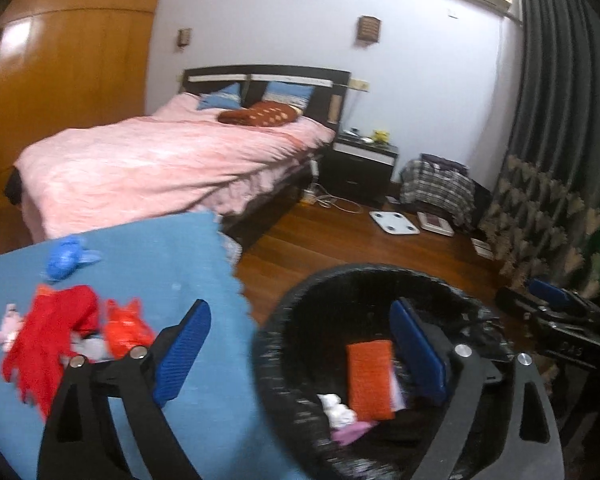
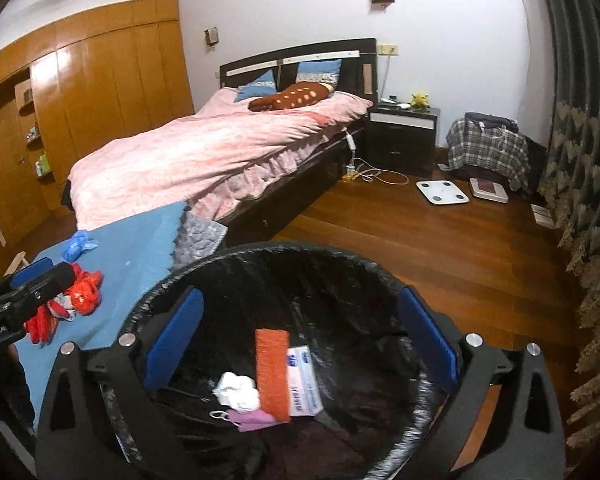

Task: Collect trash
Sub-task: 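Reach the right tool to the red plastic bag and grasp it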

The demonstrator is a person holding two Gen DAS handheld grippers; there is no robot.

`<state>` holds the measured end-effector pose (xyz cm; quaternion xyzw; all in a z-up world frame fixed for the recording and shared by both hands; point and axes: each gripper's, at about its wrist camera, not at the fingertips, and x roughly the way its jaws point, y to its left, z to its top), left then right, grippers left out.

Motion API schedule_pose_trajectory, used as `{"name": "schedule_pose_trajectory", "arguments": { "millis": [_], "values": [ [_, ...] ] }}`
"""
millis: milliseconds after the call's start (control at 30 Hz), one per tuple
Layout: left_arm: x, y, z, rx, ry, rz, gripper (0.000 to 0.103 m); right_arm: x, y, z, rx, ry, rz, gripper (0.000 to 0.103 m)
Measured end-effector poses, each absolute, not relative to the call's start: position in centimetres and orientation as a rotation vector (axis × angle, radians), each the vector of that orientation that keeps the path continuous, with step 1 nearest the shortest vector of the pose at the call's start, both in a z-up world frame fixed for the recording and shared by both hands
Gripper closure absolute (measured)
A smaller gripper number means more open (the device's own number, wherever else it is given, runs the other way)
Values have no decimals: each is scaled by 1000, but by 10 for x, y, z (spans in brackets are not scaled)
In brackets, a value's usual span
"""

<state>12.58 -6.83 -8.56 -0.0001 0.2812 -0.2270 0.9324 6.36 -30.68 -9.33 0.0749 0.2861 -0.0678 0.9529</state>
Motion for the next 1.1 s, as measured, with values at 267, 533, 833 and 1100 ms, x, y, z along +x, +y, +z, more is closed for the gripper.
{"name": "schedule_pose_trajectory", "arguments": {
  "millis": [267,533,833,1100],
  "values": [
    [124,6,-89,-7,560,-273,12,96,-246,-90,132,585,-1,7],
    [132,76,-102,-39,568,-99,12,134,-176,-92,101,591,129,7],
    [147,135,-123,-57,583,25,12,177,-102,-107,52,611,223,7],
    [151,160,-146,-68,613,85,12,209,-55,-138,16,663,246,7]
  ]
}}
